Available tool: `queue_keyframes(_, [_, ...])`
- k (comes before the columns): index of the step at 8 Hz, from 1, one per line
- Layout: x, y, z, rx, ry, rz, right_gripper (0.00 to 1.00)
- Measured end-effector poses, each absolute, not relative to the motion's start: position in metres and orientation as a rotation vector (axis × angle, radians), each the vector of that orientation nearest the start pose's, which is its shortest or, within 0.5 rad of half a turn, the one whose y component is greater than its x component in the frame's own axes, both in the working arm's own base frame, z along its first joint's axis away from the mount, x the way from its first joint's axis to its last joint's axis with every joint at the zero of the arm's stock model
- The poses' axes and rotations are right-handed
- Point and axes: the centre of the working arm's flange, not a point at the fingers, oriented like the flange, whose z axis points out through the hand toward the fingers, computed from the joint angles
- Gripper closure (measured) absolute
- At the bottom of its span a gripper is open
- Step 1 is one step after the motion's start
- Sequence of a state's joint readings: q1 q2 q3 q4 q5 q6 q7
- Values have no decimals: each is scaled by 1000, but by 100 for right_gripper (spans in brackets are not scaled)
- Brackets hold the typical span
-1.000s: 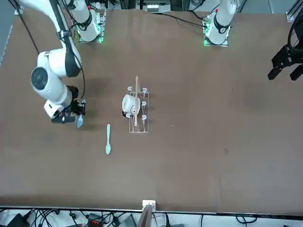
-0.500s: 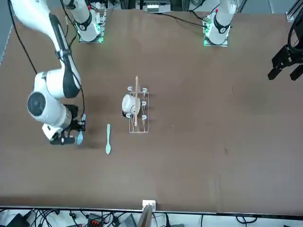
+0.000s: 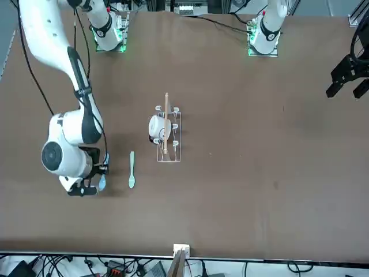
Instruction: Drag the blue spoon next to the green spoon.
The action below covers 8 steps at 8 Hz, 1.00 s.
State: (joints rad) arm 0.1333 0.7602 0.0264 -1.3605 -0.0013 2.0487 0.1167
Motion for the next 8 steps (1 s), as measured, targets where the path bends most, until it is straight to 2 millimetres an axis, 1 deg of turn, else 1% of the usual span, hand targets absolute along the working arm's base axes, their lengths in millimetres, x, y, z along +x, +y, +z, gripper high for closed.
queue_keyframes(2, [719, 127, 239, -3128, -85, 149, 84])
queue_keyframes(5, [713, 147, 216, -3134, -41, 196, 83])
queue_keyframes(7, [711, 150, 206, -3135, -34, 213, 83])
queue_keyframes(8, [712, 150, 203, -3135, -33, 201, 81])
